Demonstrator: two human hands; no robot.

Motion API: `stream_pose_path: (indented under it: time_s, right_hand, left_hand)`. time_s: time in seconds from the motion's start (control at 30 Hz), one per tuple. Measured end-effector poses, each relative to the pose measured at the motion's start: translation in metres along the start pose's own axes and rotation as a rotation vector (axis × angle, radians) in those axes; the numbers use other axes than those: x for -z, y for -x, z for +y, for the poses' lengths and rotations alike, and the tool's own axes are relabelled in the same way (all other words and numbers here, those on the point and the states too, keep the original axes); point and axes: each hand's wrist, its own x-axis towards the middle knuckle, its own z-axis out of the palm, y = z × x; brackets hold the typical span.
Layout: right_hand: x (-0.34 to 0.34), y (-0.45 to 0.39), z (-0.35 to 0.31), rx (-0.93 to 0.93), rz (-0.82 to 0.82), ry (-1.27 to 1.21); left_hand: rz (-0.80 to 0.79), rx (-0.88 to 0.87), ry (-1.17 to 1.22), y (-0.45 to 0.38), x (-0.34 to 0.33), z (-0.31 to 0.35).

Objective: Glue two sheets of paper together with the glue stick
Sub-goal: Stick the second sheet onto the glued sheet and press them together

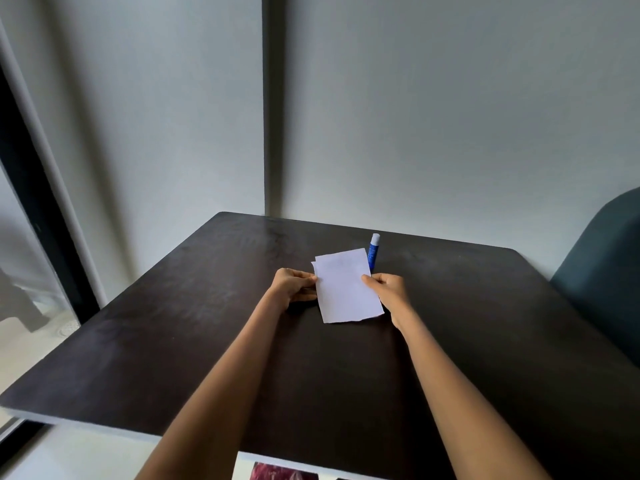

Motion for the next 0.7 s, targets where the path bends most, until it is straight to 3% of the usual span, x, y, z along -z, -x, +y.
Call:
stream_pose_path:
  time_s: [0.7]
  right_hand:
    - [-0.0099,0.0009,0.0052,0.036,0.088,0.150]
  left_hand:
    - [0.018,0.010,-0.014,0.0022,-0.0037,0.0005]
